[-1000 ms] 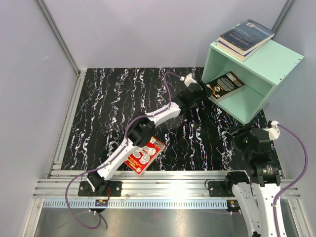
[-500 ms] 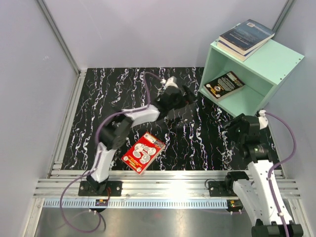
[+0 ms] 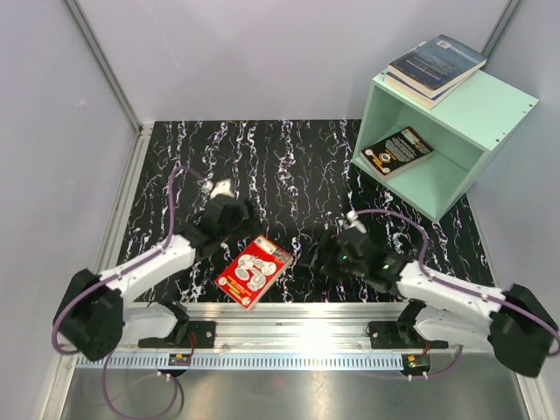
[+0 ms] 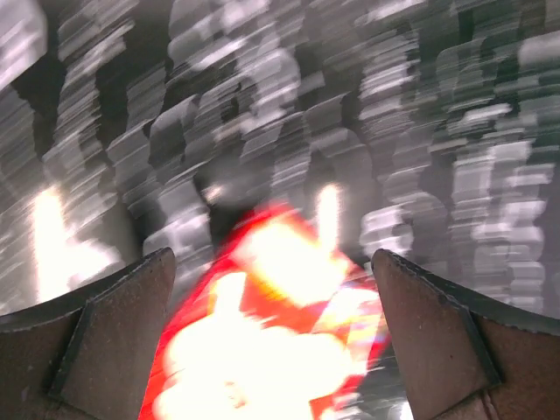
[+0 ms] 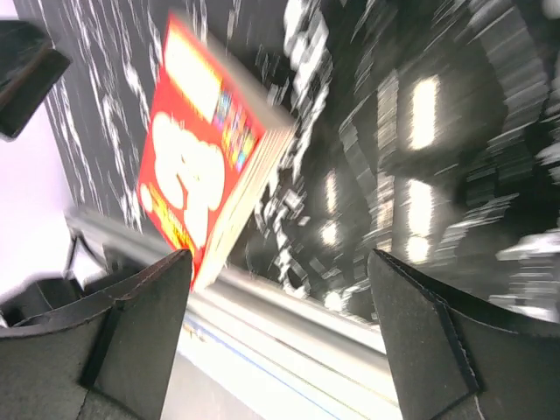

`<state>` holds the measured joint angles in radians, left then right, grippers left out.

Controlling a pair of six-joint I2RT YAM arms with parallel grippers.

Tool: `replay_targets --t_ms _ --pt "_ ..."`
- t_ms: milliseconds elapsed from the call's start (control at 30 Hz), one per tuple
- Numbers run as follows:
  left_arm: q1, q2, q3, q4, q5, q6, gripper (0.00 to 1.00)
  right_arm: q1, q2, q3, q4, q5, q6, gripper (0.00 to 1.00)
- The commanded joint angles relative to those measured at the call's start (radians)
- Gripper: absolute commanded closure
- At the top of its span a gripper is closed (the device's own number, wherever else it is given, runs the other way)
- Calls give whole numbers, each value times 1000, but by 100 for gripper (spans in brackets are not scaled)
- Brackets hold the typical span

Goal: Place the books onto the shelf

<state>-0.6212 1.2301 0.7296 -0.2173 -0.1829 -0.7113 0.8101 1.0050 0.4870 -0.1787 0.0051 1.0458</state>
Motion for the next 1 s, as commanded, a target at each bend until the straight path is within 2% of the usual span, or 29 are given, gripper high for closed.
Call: replay_targets --t_ms 0,133,267,467,567,667,733,833,967 --pt "84 -92 -109 -77 12 -4 1 121 151 -5 280 53 164 12" --pt "129 -132 -170 -76 49 4 1 198 332 28 407 58 215 12" --pt "169 -71 -219 -48 106 21 1 221 490 71 501 65 235 12" --pt "176 -23 -311 64 229 -26 2 239 662 120 590 69 266 13" --pt "173 -20 -366 111 296 -63 5 244 728 134 639 65 286 17" --pt "154 -14 -406 182 329 -94 5 242 750 136 665 79 295 32" --pt "132 -6 -415 190 321 -103 6 244 739 134 659 99 295 55" --pt "91 11 -432 214 319 -134 6 244 683 137 604 160 275 71" --pt "28 45 -426 266 312 -180 6 244 569 146 546 222 250 76"
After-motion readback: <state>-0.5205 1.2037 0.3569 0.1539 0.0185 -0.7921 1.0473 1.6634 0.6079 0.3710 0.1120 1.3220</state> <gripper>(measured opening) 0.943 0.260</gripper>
